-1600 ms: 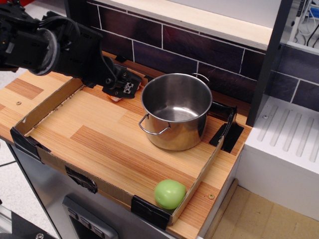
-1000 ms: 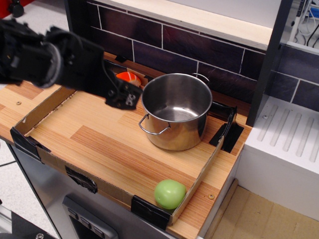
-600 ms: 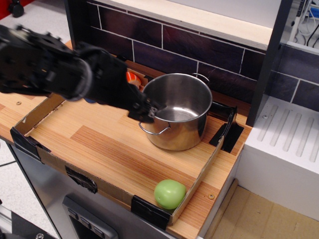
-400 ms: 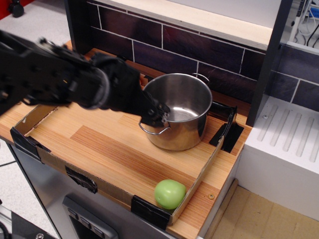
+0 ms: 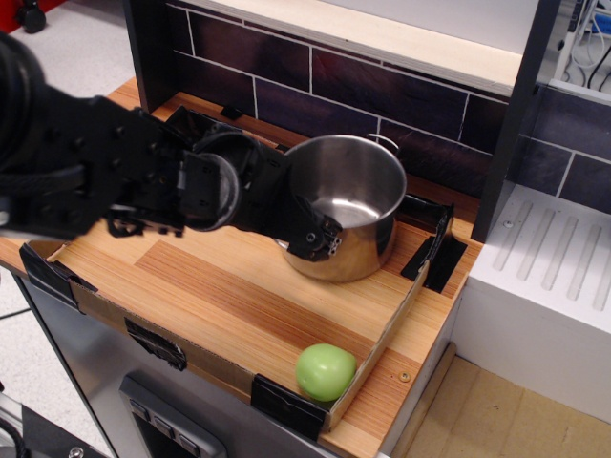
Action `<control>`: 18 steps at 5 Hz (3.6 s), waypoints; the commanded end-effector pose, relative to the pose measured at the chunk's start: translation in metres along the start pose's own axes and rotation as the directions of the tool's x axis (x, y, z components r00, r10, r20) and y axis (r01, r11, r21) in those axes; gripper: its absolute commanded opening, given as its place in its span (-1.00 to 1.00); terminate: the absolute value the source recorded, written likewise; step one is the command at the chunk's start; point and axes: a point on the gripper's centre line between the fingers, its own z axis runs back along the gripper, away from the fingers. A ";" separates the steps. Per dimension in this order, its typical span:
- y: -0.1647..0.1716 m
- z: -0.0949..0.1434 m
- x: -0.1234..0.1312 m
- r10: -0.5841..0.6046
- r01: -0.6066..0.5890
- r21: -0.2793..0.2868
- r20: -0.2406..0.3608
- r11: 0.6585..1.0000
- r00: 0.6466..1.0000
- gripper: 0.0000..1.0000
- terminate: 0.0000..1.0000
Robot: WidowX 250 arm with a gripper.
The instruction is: Topple metal pot
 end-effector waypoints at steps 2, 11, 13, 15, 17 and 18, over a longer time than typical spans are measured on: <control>0.008 -0.005 0.009 -0.040 0.040 -0.010 0.066 0.999 0.997 -1.00 -1.00; 0.053 0.070 0.020 -0.129 0.190 0.528 -0.150 0.828 0.980 -1.00 -1.00; 0.052 0.050 -0.009 -0.222 0.321 0.610 -0.235 0.725 0.946 -1.00 -1.00; 0.048 0.051 -0.012 -0.213 0.299 0.566 -0.215 0.768 0.953 1.00 -1.00; 0.048 0.079 0.017 -0.015 0.082 0.423 -0.160 0.903 0.987 1.00 -1.00; 0.049 0.097 0.034 0.073 -0.033 0.290 -0.128 0.956 0.989 1.00 -1.00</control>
